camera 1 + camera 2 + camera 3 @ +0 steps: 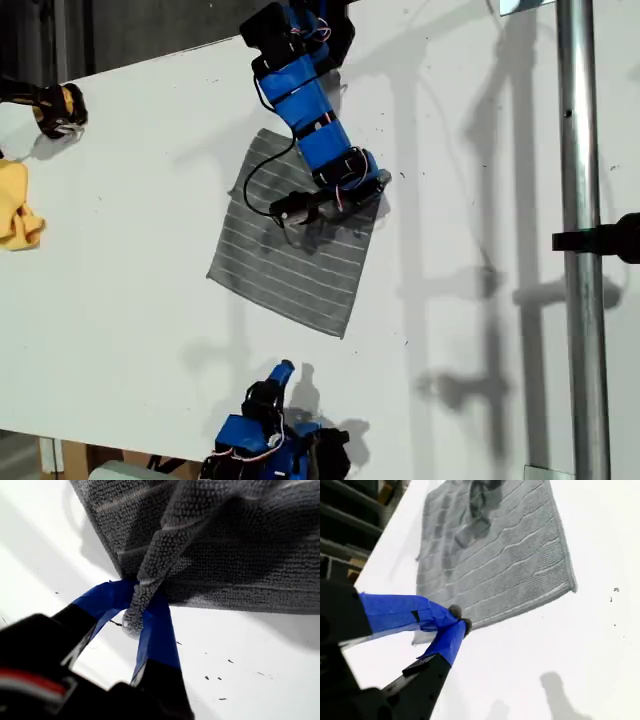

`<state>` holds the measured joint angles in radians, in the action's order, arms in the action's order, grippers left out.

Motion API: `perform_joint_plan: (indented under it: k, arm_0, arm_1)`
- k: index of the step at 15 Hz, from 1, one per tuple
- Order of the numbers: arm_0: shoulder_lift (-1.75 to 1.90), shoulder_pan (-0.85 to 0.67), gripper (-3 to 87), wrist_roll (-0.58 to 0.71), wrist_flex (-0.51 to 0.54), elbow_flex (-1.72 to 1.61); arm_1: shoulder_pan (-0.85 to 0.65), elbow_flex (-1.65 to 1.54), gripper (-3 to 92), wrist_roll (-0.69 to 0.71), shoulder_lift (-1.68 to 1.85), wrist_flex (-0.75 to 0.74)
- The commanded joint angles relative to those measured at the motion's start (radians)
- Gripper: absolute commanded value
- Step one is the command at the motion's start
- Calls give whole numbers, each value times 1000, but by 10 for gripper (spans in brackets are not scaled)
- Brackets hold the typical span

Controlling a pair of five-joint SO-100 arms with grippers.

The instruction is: Grasp corners of a towel and fold twice.

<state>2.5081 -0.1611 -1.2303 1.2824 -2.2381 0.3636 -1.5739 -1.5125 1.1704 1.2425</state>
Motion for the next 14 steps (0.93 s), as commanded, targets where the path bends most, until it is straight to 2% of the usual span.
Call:
perform_joint_plan:
  k: [1,4,9,11,13,14]
  arm_0:
    - [-259,25,-25,98,52,275]
    - [-497,57,-25,232,127,532]
    - [-644,130,-24,339,127,707]
    - [-652,126,240,313,143,703]
    - [-652,140,324,373,146,713]
    - [-660,137,323,410,163,718]
  arm_1:
    - [-2,12,-1,12,5,5]
    - [-2,15,-1,12,11,6]
    - [-6,15,-1,12,17,9]
    - [-6,15,-1,12,17,9]
    - [-3,15,-1,12,17,9]
    - [-2,18,-1,14,20,9]
